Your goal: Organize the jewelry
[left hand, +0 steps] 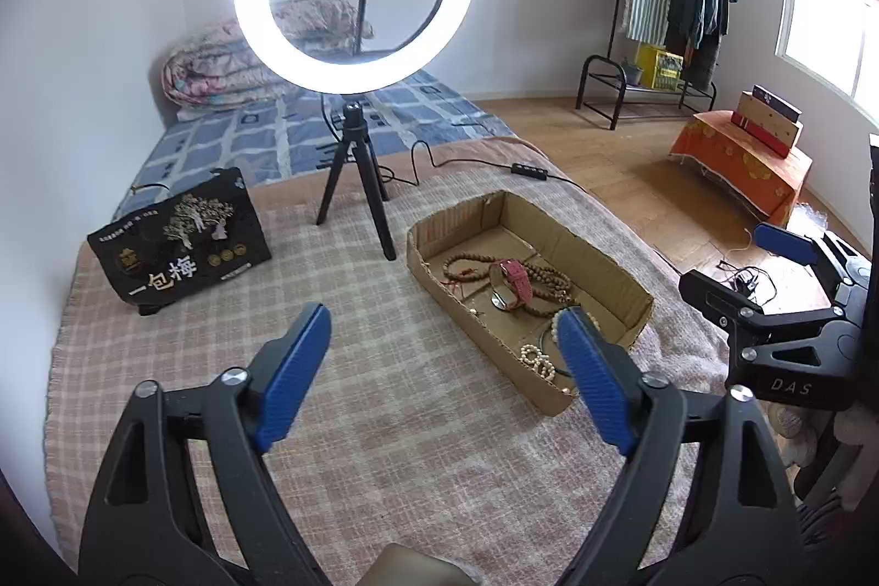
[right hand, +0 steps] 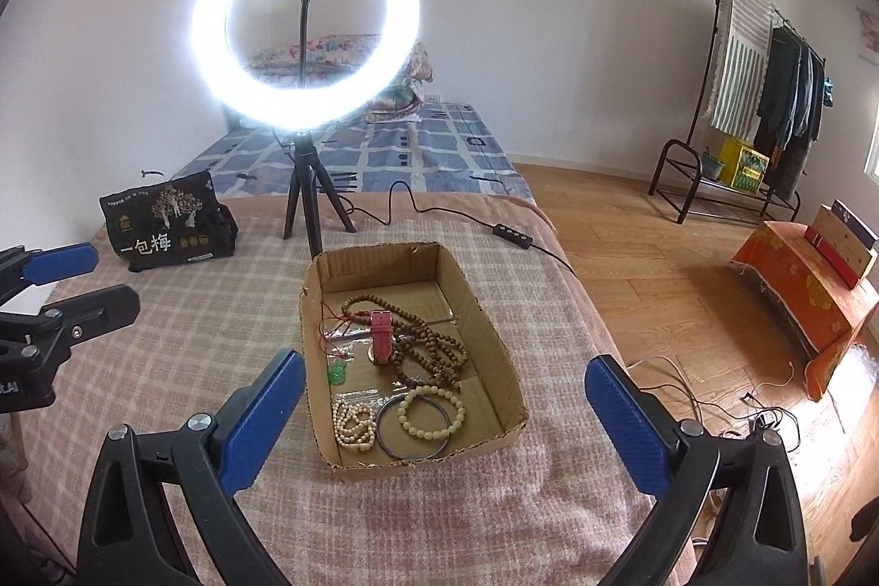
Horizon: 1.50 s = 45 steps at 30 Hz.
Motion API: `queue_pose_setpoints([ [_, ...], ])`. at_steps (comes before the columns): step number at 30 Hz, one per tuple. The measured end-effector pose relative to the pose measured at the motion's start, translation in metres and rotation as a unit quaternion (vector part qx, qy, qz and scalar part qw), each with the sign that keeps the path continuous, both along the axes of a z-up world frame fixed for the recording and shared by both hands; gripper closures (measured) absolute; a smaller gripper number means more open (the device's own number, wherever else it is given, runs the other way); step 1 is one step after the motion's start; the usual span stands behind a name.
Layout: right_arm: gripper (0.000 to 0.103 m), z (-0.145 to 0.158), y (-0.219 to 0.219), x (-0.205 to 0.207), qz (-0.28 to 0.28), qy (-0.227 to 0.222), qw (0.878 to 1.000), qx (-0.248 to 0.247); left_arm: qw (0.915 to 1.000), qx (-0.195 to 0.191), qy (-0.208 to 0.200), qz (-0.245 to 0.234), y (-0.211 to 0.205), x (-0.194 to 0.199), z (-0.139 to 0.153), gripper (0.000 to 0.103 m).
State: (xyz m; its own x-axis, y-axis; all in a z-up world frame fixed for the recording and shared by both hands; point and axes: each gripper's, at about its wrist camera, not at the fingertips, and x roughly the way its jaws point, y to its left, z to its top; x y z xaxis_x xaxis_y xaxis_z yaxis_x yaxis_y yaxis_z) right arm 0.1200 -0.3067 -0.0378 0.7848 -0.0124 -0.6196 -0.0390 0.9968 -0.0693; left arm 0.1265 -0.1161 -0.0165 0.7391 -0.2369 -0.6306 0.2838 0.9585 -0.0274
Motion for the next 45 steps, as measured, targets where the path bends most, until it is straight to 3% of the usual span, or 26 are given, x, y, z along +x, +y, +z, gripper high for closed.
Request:
queue_pose_setpoints([
  [2,0.0,0.001,-0.001,-0.001,-0.001,-0.004,1.0,0.002,0.9998,-0.006,-0.011,0.017,0.005,-0.006,-0.003,0.008],
  [6,0.0,0.002,-0.003,-0.001,-0.004,-0.008,1.0,0.006,0.9994,-0.021,0.008,0.025,0.01,-0.005,-0.008,0.008],
  [13,0.0,0.003,0.0,-0.001,-0.006,-0.015,1.0,0.003,0.9995,-0.003,-0.014,0.029,0.003,-0.007,-0.006,0.007],
  [16,0.0,0.003,0.003,0.0,-0.004,-0.016,1.0,0.001,0.9995,0.001,-0.016,0.028,0.002,-0.008,-0.005,0.001],
  [45,0.0,-0.002,0.006,0.01,-0.011,-0.008,1.0,0.005,0.9992,0.02,-0.014,0.031,0.003,-0.01,-0.007,0.0],
])
